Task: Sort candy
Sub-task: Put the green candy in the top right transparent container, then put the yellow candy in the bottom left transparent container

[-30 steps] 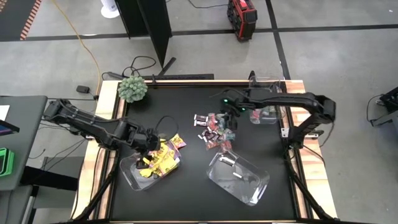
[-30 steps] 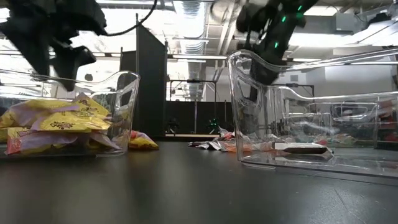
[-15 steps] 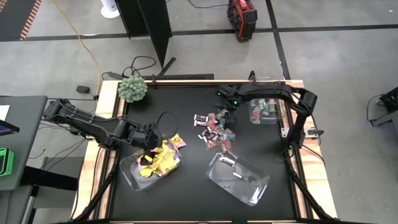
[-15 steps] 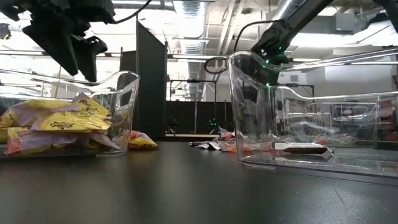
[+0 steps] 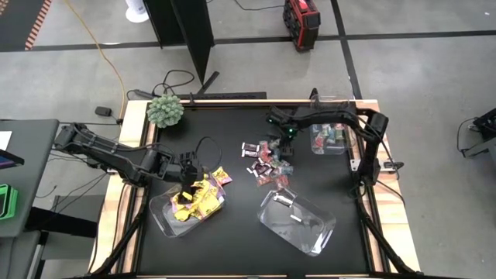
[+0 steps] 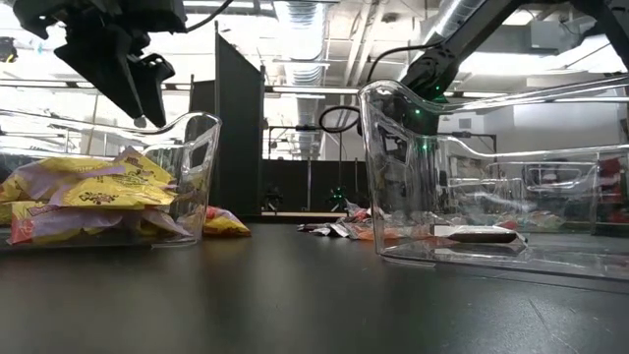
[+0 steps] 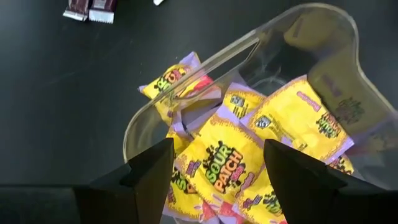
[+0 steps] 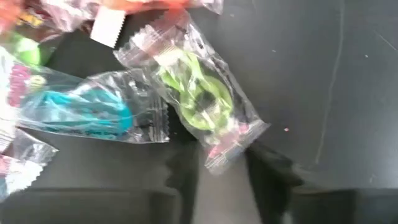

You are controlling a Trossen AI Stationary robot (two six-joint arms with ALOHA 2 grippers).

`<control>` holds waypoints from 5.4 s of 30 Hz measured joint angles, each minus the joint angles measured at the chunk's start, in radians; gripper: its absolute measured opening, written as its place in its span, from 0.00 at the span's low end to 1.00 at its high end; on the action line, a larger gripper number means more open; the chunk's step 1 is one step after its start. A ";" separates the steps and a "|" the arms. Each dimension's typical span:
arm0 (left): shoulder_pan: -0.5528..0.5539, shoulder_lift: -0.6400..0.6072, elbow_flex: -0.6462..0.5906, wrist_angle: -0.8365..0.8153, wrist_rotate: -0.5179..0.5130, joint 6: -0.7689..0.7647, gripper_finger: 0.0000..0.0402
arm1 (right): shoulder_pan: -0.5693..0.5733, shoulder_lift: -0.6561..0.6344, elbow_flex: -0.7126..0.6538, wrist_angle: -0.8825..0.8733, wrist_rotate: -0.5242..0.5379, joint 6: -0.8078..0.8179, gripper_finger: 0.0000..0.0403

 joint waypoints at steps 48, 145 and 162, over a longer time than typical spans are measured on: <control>0.447 0.004 0.000 0.337 -0.011 0.294 0.61 | -0.049 -0.749 0.000 -0.627 0.483 0.717 0.00; 0.442 0.475 0.073 0.256 0.372 0.485 0.64 | -0.006 -0.568 0.000 -0.465 0.638 0.679 0.64; 0.440 0.473 0.081 0.344 0.369 0.160 0.64 | -0.006 -0.568 0.000 -0.463 0.638 0.678 0.64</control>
